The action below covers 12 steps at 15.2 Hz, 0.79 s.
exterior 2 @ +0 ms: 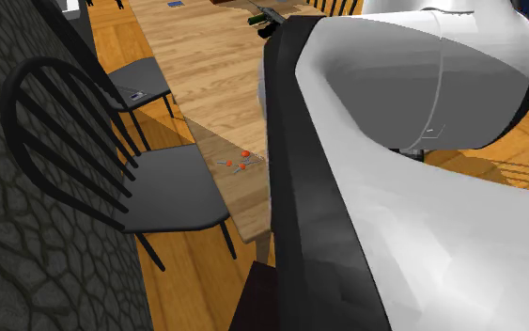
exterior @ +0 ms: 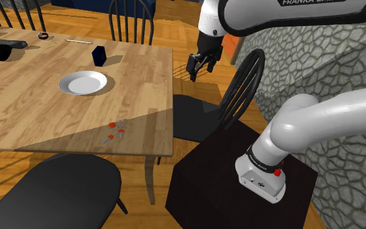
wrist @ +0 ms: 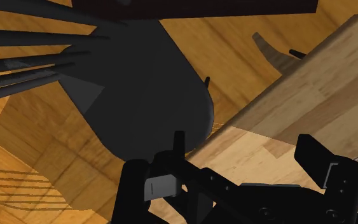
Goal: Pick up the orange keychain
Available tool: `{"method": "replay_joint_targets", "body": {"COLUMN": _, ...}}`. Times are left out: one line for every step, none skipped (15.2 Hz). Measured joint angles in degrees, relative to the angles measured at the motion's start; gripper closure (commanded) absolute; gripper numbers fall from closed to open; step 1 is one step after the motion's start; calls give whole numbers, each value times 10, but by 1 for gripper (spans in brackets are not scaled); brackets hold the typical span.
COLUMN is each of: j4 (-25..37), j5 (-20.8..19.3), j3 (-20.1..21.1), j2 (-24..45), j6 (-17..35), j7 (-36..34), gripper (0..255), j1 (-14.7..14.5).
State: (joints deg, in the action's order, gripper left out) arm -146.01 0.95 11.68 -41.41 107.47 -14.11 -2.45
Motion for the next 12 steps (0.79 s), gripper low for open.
{"method": "replay_joint_targets", "body": {"j4": 5, "j5": 10, "j3": 15, "j2": 14, "j6": 9, "j7": -21, "gripper": 0, "j1": -4}}
{"method": "replay_joint_targets", "body": {"j4": 7, "j5": 18, "j3": 28, "j2": 25, "j6": 18, "j7": -40, "gripper": 0, "j1": -6}}
{"method": "replay_joint_targets", "body": {"j4": 11, "j5": 22, "j3": 36, "j2": 41, "j6": 31, "j7": -54, "gripper": 0, "j1": -5}}
{"method": "replay_joint_targets", "body": {"j4": 8, "j5": 30, "j3": 48, "j2": 49, "j6": 42, "j7": -72, "gripper": 0, "j1": -8}}
{"method": "replay_joint_targets", "body": {"j4": 10, "j5": 35, "j3": 60, "j2": 63, "j6": 55, "j7": -90, "gripper": 0, "j1": -9}}
{"method": "replay_joint_targets", "body": {"j4": 15, "j5": 40, "j3": 72, "j2": 81, "j6": 69, "j7": -108, "gripper": 0, "j1": -9}}
{"method": "replay_joint_targets", "body": {"j4": 14, "j5": 46, "j3": 84, "j2": 92, "j6": 82, "j7": -126, "gripper": 0, "j1": -10}}
{"method": "replay_joint_targets", "body": {"j4": 19, "j5": 48, "j3": 96, "j2": 112, "j6": 96, "j7": -143, "gripper": 0, "j1": -9}}
{"method": "replay_joint_targets", "body": {"j4": 24, "j5": 50, "j3": 107, "j2": 131, "j6": 112, "j7": -161, "gripper": 0, "j1": -8}}
{"method": "replay_joint_targets", "body": {"j4": 29, "j5": 51, "j3": 118, "j2": 146, "j6": 123, "j7": -178, "gripper": 0, "j1": -7}}
{"method": "replay_joint_targets", "body": {"j4": 40, "j5": 50, "j3": 133, "j2": 172, "j6": 138, "j7": -200, "gripper": 0, "j1": -4}}
{"method": "replay_joint_targets", "body": {"j4": 45, "j5": 49, "j3": 143, "j2": 190, "j6": 151, "j7": -218, "gripper": 0, "j1": -2}}
